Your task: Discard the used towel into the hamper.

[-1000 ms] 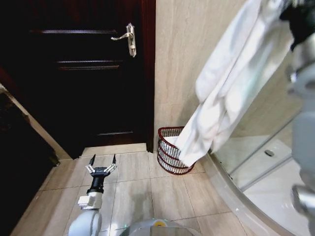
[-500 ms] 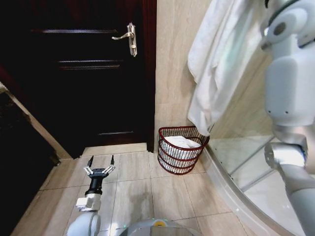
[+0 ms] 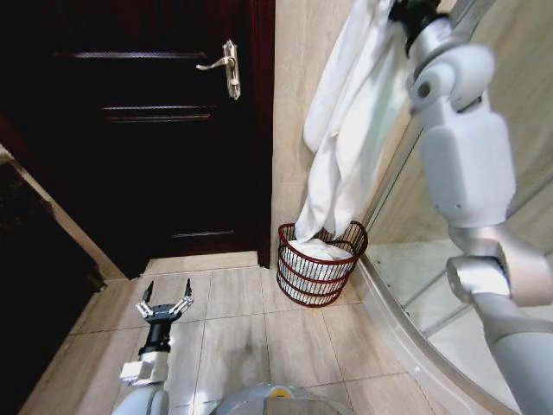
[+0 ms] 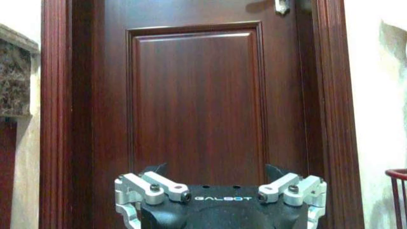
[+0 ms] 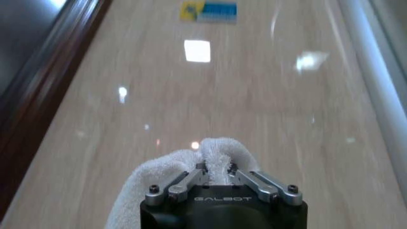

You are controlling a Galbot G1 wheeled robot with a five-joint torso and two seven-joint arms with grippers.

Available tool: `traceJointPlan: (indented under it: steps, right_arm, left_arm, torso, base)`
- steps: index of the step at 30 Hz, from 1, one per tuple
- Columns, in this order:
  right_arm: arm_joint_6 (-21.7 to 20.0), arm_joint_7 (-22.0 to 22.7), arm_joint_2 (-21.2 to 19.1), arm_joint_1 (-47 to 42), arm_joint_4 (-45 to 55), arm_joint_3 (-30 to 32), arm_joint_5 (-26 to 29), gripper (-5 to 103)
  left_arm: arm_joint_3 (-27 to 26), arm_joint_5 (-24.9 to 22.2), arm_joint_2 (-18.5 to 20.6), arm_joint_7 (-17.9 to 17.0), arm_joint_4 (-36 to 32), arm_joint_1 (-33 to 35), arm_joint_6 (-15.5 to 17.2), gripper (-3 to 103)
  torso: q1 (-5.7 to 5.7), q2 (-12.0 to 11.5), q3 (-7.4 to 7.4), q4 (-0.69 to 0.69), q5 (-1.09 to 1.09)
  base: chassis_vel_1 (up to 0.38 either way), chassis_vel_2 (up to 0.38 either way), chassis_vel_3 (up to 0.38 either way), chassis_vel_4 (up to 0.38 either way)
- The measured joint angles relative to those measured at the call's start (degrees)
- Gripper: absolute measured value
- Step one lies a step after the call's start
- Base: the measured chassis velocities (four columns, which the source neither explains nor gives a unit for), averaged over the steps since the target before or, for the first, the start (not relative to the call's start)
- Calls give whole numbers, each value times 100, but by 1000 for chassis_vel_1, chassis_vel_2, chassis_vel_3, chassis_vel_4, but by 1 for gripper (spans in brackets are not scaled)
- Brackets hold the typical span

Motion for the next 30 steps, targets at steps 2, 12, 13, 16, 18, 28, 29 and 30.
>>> traceJointPlan:
  steps: [2, 12, 13, 16, 18, 28, 29, 30]
  right_arm:
    - [82, -3, -27, -462, 117, 8, -22, 12]
    - [279, 23, 227, -1587, 335, 198, -166, 12]
    - [311, 23, 277, -1753, 352, 234, -209, 12]
    - [336, 24, 347, -1958, 357, 290, -228, 12]
    - [399, 25, 442, -2229, 346, 376, -289, 12]
    - [233, 206, 371, -2281, 834, 653, -191, 12]
    - [159, 236, 287, -2236, 950, 654, -107, 12]
    - [106, 257, 237, -2235, 1036, 650, -40, 12]
  left_arm:
    - [27, 6, -1, 0, 70, 4, -68, 100]
    - [77, 100, 1, 35, 67, -11, -63, 100]
    - [73, 115, 1, 34, 68, -18, -45, 100]
    - [66, 128, 0, 33, 84, -21, -44, 100]
    - [60, 133, 0, 31, 93, -21, -45, 100]
    - [43, 135, 0, 15, 91, -73, 7, 100]
    - [60, 153, 0, 16, 97, -81, 17, 100]
    - [79, 188, 0, 19, 120, -93, 18, 100]
  torso:
    - [0, 0, 0, -1, 2]
    - [0, 0, 0, -1, 0]
    - [-3, -5, -4, 0, 0]
    - [-11, -35, -29, -1, -1]
    - [-21, -99, -80, 0, 0]
    - [-42, -320, -272, 1, -4]
    - [-42, -359, -311, 0, -3]
    - [-42, -400, -349, 0, 1]
  base:
    - [0, 0, 0, 0]
    - [0, 0, 0, 0]
    - [0, 0, 0, 0]
    - [0, 0, 0, 0]
    - [0, 0, 0, 0]
    - [0, 0, 0, 0]
    - [0, 0, 0, 0]
    - [0, 0, 0, 0]
